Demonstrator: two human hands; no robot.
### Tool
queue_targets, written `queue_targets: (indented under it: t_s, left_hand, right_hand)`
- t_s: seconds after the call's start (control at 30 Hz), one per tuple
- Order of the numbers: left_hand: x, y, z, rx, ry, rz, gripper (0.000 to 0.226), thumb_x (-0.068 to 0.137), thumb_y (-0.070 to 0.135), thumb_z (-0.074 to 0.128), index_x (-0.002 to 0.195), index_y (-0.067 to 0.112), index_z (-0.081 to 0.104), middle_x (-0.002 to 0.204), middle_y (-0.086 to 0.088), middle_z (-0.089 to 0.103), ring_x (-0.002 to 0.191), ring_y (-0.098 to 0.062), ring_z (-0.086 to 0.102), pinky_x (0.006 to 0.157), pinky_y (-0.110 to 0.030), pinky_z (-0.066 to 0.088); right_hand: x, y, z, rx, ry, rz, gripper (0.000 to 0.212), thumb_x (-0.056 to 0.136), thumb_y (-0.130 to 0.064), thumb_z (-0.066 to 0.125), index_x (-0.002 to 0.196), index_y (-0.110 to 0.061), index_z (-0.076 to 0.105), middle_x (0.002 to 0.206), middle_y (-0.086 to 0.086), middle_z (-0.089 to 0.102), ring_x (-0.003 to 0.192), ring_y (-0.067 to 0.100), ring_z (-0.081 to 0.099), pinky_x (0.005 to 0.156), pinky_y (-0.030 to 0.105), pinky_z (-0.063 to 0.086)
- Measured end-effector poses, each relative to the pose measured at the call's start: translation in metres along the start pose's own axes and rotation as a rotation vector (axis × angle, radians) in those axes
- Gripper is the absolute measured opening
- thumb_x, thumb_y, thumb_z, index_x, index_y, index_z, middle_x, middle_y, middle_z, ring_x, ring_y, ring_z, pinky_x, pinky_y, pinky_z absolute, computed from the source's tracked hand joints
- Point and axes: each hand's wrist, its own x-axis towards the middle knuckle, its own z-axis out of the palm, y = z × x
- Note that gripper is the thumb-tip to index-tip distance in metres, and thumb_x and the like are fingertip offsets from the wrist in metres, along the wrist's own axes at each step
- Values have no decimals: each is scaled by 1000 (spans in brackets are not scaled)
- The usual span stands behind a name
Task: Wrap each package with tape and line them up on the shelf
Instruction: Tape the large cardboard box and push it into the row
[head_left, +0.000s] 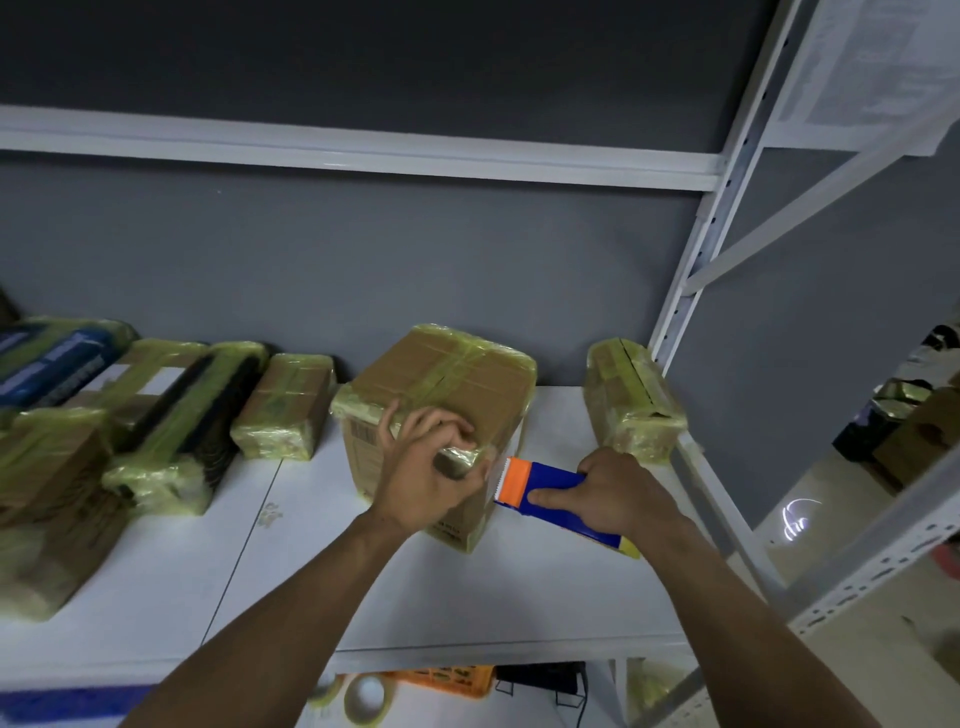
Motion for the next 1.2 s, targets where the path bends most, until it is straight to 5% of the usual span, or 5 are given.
queue_targets:
  t_s: [0.27,0.4,0.67,1.07,1.2]
  left_hand:
    - [-2,-6,11,21,33,-16,39,69,63,80,74,37,51,93,29,63,100,4,52,120,-35,7]
    - [0,-3,14,3,44,-30,47,69,57,82,82,52,37,91,27,64,95,-1,52,117,-31,8]
    - [0,6,15,19,15,-120,35,70,57,76,80,48,44,86,24,64,95,-4,50,110,-27,10]
    - [-31,22,-15,218,54,-158,43,70,47,80,79,46,37,84,29,45,90,3,35,102,-23,8]
    - [-39,17,-41,330,108,-269,41,66,44,79,76,40,40,83,24,51,89,-3,39,93,-34,15]
  right_hand:
    - [7,-16,10,-88,38,-8,73,63,-90,67,87,-22,55,80,-5,61,72,12,61,58,27,42]
    - [2,-20,17,-165,118,-24,71,68,-91,60,84,-23,46,83,-7,58,76,14,61,62,29,43]
    - [-7,-22,25,-245,258,-75,65,80,-84,57,97,-22,51,102,-1,65,93,23,67,71,32,44]
    - [-6,-20,39,-75,210,-32,63,80,-85,54,80,-22,48,77,-7,57,76,20,64,65,32,51]
    - [-9,-29,49,10,175,-90,64,80,-84,55,79,-21,55,75,-4,62,68,16,64,64,32,56]
